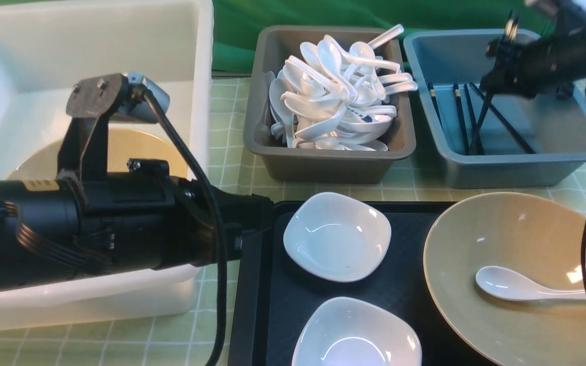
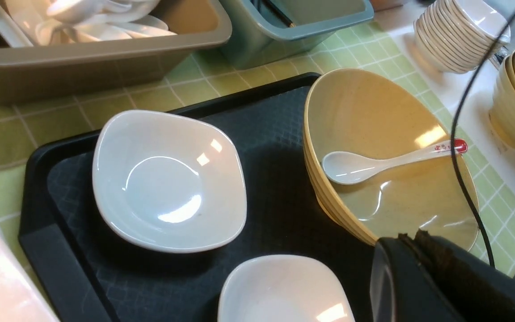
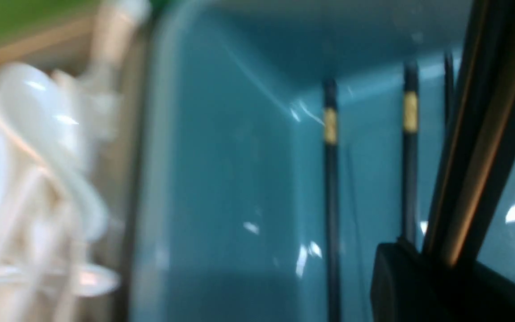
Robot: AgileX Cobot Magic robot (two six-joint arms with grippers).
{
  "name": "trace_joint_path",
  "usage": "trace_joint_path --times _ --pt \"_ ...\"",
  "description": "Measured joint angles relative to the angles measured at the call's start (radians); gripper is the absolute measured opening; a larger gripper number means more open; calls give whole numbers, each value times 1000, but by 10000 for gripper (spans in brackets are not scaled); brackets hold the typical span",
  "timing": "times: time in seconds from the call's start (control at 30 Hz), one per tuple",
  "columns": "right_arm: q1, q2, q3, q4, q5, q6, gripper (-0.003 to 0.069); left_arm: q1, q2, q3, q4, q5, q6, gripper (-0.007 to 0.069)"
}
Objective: On green table put chopsticks spoon bowls plates into blue grey white boxes.
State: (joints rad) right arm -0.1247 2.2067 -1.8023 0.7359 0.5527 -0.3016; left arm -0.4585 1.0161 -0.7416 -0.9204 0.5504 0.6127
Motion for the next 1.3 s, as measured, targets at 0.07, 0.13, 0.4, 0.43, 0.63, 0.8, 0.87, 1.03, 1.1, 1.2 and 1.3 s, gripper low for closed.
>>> trace_joint_path --times 0.07,0.13,0.4,0.43,0.63,0.8,0.87,1.03,1.1,1.2,1.3 --pt "0 7 0 -11 4 -23 155 0 0 0 0 8 0 -2" --pt "0 1 -1 -30 6 -32 197 0 0 0 0 15 0 -2" --pt "-46 -159 -1 -110 232 -195 393 0 0 0 0 74 1 -2" --pt "-47 -189 -1 -113 278 -241 397 0 0 0 0 85 4 -2" --pt "28 -428 73 -139 513 -519 402 0 0 0 1 99 56 -2" --pt "190 -522 242 -428 607 -594 402 0 0 0 1 94 100 -2" --pt "251 -527 313 -571 614 -555 402 0 0 0 1 94 113 -2" --pt "362 -525 474 -757 617 -448 402 0 0 0 1 94 130 -2" --pt "385 -513 514 -810 617 -403 402 0 0 0 1 95 130 -2" --pt "395 -478 566 -886 617 -343 402 0 0 0 1 96 131 -2" --pt "395 -438 586 -923 617 -311 402 0 0 0 3 96 131 -2"
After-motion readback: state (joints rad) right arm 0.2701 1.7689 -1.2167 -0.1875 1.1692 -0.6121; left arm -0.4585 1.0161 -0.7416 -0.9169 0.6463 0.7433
